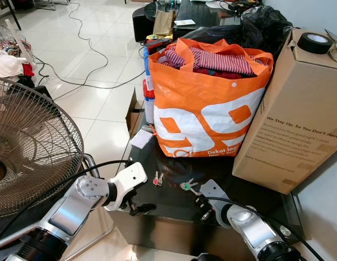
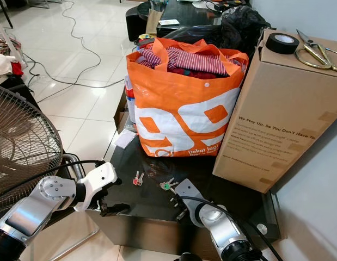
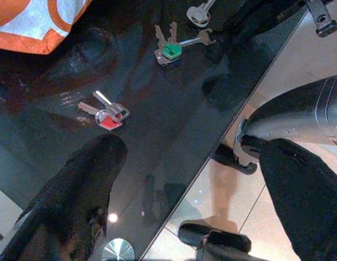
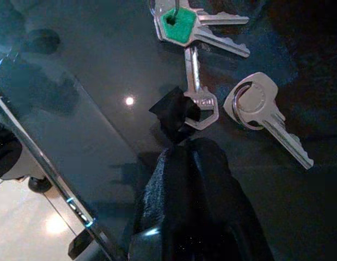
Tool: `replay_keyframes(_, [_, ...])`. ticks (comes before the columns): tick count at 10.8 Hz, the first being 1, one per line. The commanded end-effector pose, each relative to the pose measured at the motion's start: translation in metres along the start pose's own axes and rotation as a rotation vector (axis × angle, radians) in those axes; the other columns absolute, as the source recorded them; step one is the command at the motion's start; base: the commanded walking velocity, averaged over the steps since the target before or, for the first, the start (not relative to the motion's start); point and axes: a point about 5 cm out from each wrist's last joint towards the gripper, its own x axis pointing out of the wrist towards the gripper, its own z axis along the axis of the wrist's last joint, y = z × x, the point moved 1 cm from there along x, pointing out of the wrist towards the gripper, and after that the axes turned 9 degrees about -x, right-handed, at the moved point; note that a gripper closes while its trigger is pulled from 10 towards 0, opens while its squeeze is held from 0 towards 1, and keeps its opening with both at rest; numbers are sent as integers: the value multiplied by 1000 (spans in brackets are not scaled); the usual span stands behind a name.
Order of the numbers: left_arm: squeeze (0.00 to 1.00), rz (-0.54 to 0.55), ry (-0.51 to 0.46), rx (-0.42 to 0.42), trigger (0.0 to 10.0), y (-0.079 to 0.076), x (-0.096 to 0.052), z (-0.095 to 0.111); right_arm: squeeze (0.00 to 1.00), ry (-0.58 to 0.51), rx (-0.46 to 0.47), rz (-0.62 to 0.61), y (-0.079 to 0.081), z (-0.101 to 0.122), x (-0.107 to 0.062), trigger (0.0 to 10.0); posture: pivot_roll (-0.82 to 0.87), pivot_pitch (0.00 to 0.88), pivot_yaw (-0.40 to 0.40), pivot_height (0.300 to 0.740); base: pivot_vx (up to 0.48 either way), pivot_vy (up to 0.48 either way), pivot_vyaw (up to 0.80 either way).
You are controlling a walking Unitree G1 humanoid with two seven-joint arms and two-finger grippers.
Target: Hang keys on a hook
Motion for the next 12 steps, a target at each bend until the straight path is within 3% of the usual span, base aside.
replay_keyframes(1, [0,6,9,9,10000,1,0,0,0,10,29,-23,-6,-1,0,0,-164,0,29,740,0,0,0])
replay_keyframes(4, [0,10,6,16,10000,0,-1,1,0,-52,76,-31,-12,6,-2,0,-151,0,31,740,0,0,0])
replay_keyframes(8, [0,27,-15,5,10000,-2,-3,0,0,-215,107,67,-26,16,-37,0,-149,0,19,740,0,0,0])
replay_keyframes(9, [0,25,-16,5,10000,-3,-2,-1,0,-191,47,11,-33,16,-41,10000,-161,0,21,740,0,0,0])
replay_keyframes(10, [0,23,-16,6,10000,-4,0,-1,1000,-154,37,-40,-35,15,-35,10000,-164,0,21,740,0,0,0])
replay_keyframes(12, [0,16,-8,14,10000,-5,1,-2,1000,-113,31,-31,-20,18,-19,10000,-159,0,19,740,0,0,0])
